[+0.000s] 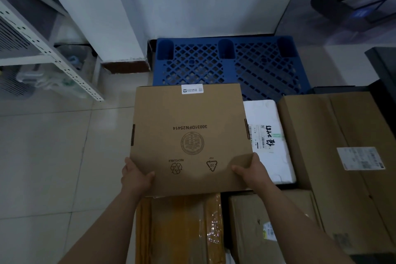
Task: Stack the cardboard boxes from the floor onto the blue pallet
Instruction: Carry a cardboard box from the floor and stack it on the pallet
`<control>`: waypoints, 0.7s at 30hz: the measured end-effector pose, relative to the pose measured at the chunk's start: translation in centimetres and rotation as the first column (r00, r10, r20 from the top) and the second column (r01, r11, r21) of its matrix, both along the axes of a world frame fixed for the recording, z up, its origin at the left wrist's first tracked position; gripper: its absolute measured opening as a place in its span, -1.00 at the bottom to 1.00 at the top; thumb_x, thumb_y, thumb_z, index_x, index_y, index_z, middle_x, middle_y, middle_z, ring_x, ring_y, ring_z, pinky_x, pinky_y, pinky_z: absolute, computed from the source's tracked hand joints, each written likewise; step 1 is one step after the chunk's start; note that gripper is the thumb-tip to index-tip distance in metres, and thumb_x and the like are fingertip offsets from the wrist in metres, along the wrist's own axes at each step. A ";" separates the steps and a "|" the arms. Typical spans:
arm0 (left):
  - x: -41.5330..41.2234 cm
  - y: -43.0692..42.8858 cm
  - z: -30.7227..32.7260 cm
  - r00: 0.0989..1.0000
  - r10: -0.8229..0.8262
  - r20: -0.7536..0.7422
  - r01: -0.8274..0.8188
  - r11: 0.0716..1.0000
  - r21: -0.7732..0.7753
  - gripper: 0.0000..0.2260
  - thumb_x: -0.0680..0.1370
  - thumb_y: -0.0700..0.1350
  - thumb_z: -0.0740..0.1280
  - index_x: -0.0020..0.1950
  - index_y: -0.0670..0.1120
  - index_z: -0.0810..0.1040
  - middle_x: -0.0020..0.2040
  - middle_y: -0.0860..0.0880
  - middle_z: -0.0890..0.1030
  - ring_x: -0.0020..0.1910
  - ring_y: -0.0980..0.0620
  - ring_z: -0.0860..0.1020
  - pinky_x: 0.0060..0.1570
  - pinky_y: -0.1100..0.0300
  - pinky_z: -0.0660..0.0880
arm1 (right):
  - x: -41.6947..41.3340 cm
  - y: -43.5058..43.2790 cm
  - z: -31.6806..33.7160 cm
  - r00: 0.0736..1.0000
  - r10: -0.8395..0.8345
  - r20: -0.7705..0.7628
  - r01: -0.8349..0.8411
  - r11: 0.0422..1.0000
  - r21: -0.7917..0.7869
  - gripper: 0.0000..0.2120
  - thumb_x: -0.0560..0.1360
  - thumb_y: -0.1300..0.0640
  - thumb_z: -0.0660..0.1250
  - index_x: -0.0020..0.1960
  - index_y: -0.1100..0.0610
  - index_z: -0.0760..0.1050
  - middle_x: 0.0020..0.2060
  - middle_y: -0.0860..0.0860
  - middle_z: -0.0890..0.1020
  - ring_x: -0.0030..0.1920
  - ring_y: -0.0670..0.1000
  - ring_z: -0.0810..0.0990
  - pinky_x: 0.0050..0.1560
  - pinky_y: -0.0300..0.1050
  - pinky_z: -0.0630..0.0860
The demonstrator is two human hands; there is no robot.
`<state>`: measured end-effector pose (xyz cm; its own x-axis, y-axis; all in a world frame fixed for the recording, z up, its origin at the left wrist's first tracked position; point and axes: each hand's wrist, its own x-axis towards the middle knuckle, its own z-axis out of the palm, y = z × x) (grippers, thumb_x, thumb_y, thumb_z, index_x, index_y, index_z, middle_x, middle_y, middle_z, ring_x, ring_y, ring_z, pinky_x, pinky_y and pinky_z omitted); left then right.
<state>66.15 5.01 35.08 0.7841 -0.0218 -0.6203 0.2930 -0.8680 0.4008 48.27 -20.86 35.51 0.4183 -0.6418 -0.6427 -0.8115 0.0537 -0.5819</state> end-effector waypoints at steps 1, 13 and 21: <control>0.0 -0.1 0.1 1.000 0.005 0.003 -0.005 1.000 0.011 -0.21 0.46 -0.10 0.44 0.51 -0.21 0.01 0.45 -0.28 0.23 0.37 -0.35 0.30 0.33 -0.26 0.32 | 0.1 0.0 0.2 1.000 -0.002 -0.004 0.002 1.000 -0.002 -0.50 0.42 0.18 0.48 0.24 0.25 0.32 0.20 0.18 0.52 0.08 0.08 0.50 0.05 -0.12 0.42; -3.4 -2.8 7.8 0.986 -0.163 0.037 0.161 0.985 0.054 -0.40 0.59 -0.07 0.24 0.55 -0.15 0.05 0.47 -0.21 0.28 0.39 -0.26 0.32 0.34 -0.08 0.34 | -2.0 -0.5 8.1 0.990 0.035 -0.138 -0.036 0.999 -0.003 -0.35 0.49 0.09 0.42 0.43 0.32 0.23 0.36 0.22 0.42 0.32 0.19 0.43 0.22 0.00 0.46; -6.4 -7.3 20.2 0.945 -0.327 -0.034 0.323 0.943 -0.080 -0.65 0.59 -0.10 0.24 0.35 -0.18 0.44 0.29 -0.16 0.52 0.24 -0.12 0.48 0.05 0.25 0.38 | -6.0 -1.9 19.5 0.995 -0.081 -0.051 0.082 0.997 0.008 -0.60 0.48 0.08 0.43 0.26 0.15 0.42 0.13 0.11 0.52 0.12 0.07 0.54 0.01 -0.17 0.42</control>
<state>59.74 -2.30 55.25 0.6973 -0.3167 -0.6431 0.0198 -0.8883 0.4589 42.30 -22.72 55.04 0.3315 -0.6655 -0.6687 -0.8327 0.1268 -0.5390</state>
